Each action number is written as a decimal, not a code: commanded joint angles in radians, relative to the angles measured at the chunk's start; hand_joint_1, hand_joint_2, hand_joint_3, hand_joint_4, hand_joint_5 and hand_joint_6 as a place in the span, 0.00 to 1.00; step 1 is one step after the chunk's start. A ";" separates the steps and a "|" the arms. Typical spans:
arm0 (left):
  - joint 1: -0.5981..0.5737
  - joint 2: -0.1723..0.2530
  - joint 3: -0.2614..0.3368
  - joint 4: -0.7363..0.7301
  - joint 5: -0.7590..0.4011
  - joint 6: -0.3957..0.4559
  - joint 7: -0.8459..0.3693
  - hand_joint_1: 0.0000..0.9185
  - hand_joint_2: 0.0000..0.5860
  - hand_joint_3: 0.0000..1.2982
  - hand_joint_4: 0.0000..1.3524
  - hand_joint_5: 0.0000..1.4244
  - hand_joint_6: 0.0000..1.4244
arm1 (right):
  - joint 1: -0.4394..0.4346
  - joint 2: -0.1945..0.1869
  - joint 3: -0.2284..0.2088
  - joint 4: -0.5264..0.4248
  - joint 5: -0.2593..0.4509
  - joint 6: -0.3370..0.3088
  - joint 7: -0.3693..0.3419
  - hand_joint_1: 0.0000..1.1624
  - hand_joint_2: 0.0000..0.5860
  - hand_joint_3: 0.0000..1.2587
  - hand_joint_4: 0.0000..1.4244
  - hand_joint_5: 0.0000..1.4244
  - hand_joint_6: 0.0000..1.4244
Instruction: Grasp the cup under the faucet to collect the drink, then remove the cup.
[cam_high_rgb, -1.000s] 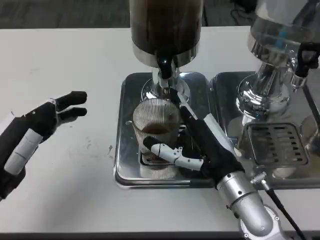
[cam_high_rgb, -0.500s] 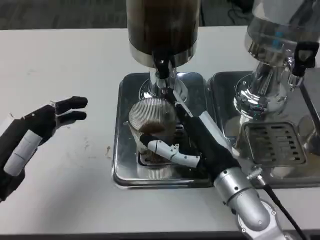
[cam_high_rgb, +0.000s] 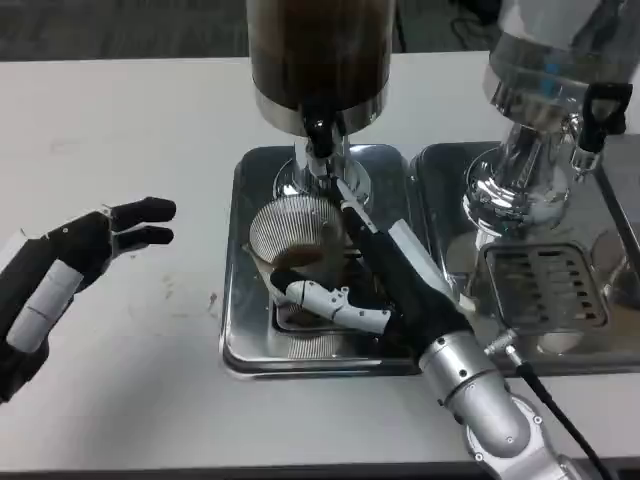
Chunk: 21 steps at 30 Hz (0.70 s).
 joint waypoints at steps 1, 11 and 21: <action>0.010 0.014 -0.008 0.018 0.009 0.011 0.011 0.00 0.15 0.28 0.18 0.20 0.12 | 0.004 0.016 0.031 0.029 -0.022 0.022 0.004 0.54 0.36 0.00 0.00 0.00 0.00; 0.017 0.014 -0.008 0.018 0.010 0.011 0.013 0.00 0.15 0.29 0.19 0.21 0.12 | 0.006 0.035 0.042 0.087 -0.032 0.018 -0.050 0.58 0.34 0.00 0.00 0.00 0.01; 0.020 0.016 -0.008 0.016 0.010 0.015 0.013 0.00 0.15 0.30 0.20 0.22 0.12 | 0.005 0.051 0.035 0.138 -0.020 -0.001 -0.068 0.58 0.34 0.00 0.00 0.01 0.05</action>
